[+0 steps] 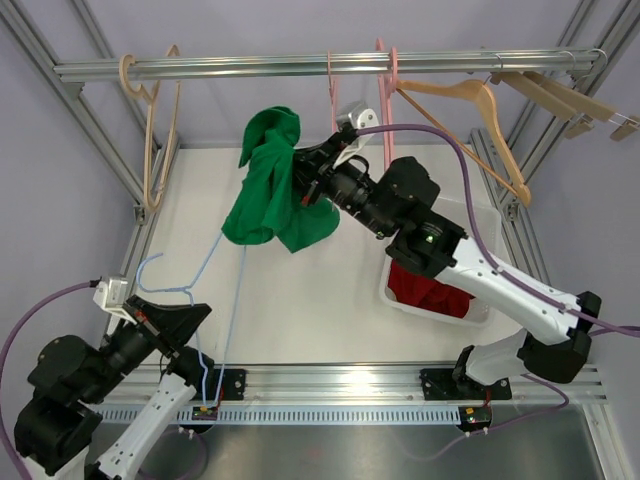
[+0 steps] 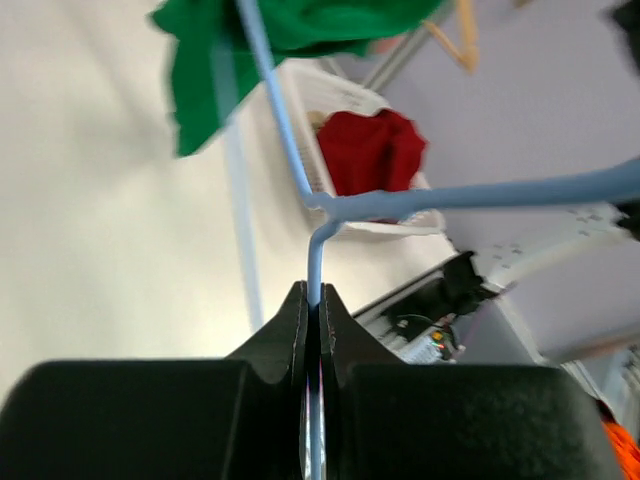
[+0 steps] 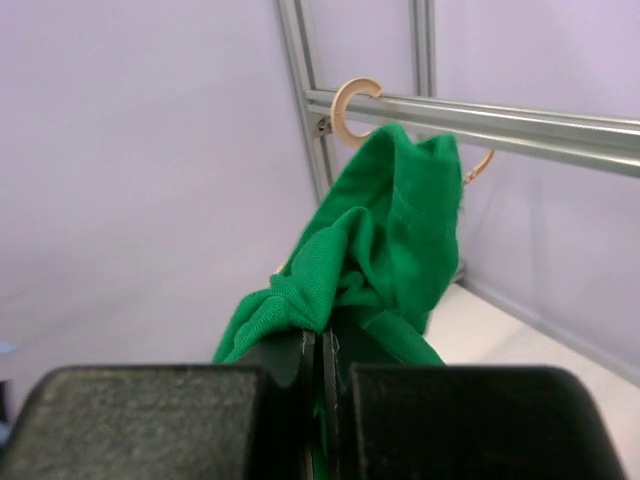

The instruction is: Remove the t-shirt from the hanger

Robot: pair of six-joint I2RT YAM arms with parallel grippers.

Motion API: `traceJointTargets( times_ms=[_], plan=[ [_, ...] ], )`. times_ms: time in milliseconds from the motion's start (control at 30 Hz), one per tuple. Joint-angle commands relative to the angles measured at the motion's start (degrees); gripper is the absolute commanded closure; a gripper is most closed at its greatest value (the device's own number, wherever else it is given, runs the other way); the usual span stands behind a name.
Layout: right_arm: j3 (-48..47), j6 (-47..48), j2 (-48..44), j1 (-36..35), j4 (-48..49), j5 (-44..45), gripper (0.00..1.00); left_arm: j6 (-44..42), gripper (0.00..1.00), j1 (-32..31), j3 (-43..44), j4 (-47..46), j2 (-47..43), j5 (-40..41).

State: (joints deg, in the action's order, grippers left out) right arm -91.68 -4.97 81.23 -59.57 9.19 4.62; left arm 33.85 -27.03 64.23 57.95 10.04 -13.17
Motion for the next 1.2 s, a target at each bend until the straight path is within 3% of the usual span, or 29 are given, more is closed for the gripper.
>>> traceJointTargets(
  times_ms=[0,100,300,533,667,833,967,1167],
  plan=[
    [-1.93,-5.65,-8.70,-0.02,-4.34,-4.18,1.00,-1.59,1.00,-1.27,-3.22,2.61,-0.64,11.49],
    [-2.62,-6.45,-12.75,-0.02,-8.83,-4.36,1.00,-1.59,1.00,-1.71,-6.29,0.07,0.24,9.49],
    [-9.56,-4.35,-16.72,-0.02,-21.92,-2.16,1.00,-2.29,1.00,-1.80,-9.38,-3.90,0.50,-2.11],
    [-12.65,-3.63,-17.60,-0.02,-28.61,0.92,1.00,-5.18,1.00,-1.72,0.36,-0.04,-0.20,-5.11],
    [-10.46,-4.96,-22.15,0.07,-28.53,-0.67,1.00,-8.09,1.00,-1.80,8.88,6.46,1.12,2.51],
    [-12.11,-0.32,-24.02,0.07,-33.00,8.81,1.00,-9.93,1.00,-1.80,11.88,9.19,2.34,8.07],
    [-13.87,4.52,-23.66,-0.02,-36.61,22.31,1.00,-10.91,1.00,-1.71,13.29,7.18,4.19,5.18],
    [-15.72,11.56,-24.10,0.07,-36.00,31.13,1.00,-12.14,1.00,-1.71,13.20,4.98,4.99,5.52]
  ],
)
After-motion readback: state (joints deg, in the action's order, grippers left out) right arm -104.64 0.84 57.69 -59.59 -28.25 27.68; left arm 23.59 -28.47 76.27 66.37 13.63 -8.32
